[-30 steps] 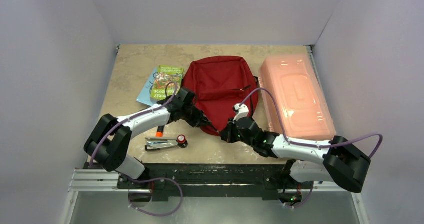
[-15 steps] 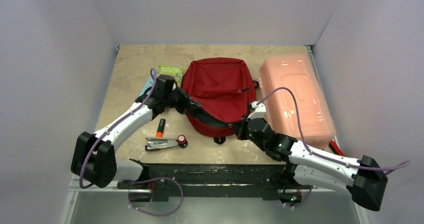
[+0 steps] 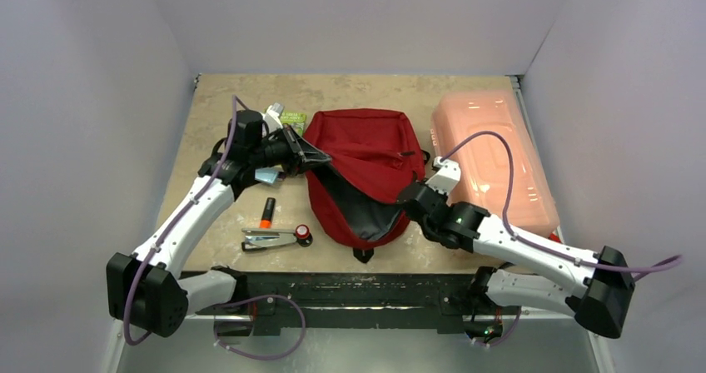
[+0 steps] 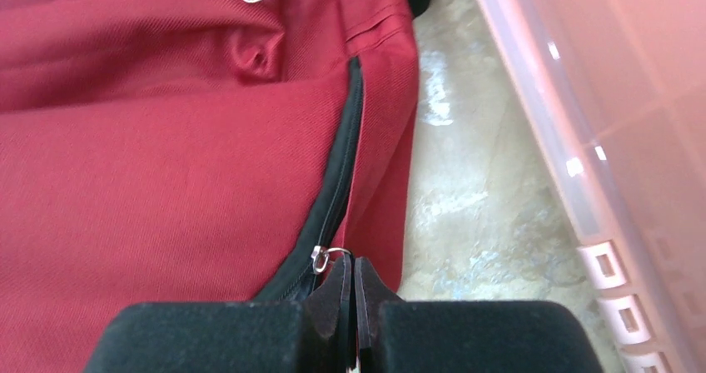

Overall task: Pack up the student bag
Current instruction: Unzip the student bag at the center of the board.

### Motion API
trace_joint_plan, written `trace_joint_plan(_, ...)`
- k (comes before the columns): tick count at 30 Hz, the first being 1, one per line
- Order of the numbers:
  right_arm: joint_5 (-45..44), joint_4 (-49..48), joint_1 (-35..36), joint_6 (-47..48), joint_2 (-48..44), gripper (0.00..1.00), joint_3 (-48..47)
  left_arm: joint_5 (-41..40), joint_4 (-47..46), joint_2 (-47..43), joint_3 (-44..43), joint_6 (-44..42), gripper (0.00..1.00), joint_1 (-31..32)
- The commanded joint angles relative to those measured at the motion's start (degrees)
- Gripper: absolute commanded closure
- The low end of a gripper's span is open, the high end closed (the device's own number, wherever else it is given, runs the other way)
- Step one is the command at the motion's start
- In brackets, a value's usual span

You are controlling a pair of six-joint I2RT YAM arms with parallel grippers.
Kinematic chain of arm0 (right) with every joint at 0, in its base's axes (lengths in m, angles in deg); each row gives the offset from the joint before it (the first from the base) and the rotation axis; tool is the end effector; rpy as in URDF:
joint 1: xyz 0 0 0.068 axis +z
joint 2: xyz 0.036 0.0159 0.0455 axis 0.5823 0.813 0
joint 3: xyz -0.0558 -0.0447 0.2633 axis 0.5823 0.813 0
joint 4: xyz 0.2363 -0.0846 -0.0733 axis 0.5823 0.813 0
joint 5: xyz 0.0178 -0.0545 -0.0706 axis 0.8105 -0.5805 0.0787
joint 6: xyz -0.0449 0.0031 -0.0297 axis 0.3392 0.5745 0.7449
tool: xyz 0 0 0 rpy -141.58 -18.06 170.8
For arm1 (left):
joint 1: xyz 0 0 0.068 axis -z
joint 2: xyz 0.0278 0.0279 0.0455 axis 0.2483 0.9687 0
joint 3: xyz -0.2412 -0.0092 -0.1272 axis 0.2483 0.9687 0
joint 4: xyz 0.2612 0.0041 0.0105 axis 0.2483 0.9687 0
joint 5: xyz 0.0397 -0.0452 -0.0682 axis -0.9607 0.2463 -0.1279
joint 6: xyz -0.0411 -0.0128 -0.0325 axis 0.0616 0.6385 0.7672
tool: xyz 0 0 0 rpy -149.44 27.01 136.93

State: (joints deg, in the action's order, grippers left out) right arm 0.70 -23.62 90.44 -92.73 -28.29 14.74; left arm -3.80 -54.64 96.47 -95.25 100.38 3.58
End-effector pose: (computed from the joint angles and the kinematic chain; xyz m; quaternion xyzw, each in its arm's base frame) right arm 0.1326 0.1477 0.2461 0.1507 0.8714 0.0978 0.4565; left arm 0.2426 -0.1004 0.3126 -0.1992 0.8118 -0.5191 0.1784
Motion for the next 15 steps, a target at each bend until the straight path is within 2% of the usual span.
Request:
trace_joint_plan(1, -10.2, 12.8, -1.7, -7.8, 5.8, 1.0, -6.1, 6.0, -6.4, 0.1, -3.6, -1.2, 1.0, -1.8)
trace_joint_plan(4, -11.3, 13.7, -4.9, -5.7, 9.3, 1.0, -8.6, 8.5, -7.6, 0.7, -3.7, -1.3, 1.0, -2.5)
trace_joint_plan(8, -10.3, 10.1, -11.9, -0.3, 12.4, 1.0, -9.5, 9.6, -6.4, 1.3, -4.4, -3.5, 1.0, -3.0)
trace_joint_plan(15, -12.2, 0.0, -13.4, 11.8, 17.3, 1.0, -13.0, 12.4, -2.7, 3.5, -5.8, -9.1, 1.0, -3.0)
